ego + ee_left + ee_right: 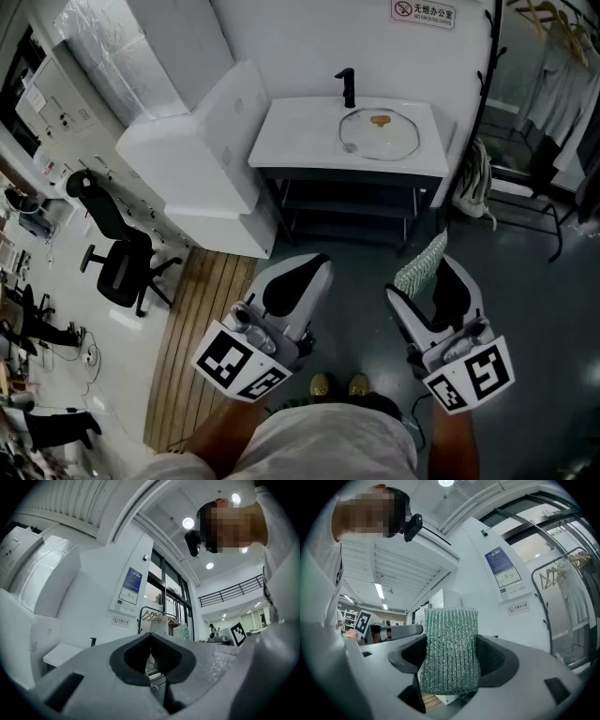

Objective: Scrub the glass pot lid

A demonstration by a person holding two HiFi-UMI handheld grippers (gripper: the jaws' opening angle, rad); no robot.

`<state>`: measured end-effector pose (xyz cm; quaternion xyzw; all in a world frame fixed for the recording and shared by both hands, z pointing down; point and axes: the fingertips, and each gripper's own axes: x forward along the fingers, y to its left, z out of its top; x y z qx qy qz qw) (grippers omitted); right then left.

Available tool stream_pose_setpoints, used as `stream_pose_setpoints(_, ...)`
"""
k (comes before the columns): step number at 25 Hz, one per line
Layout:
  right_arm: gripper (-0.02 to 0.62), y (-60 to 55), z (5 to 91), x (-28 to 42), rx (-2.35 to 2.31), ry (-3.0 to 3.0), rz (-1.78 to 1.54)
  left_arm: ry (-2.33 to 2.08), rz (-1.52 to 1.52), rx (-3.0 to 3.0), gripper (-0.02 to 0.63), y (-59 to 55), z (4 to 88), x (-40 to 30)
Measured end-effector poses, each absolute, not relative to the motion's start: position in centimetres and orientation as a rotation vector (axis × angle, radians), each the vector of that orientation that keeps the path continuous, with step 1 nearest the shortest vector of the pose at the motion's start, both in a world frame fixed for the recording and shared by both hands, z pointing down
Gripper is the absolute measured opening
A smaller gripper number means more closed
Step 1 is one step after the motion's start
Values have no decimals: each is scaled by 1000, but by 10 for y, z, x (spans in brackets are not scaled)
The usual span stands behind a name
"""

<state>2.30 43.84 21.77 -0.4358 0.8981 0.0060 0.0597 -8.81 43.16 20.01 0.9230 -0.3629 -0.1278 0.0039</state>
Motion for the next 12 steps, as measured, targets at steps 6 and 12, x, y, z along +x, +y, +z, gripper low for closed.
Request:
stream_pose_setpoints(6, 331, 437, 218, 30, -1301, 2718, 8, -1151, -393, 2885, 15, 429, 203, -81)
stream_pose_setpoints(12, 331, 433, 218, 48, -1295, 2714, -5, -1178, -387, 2877, 15, 425, 205, -69)
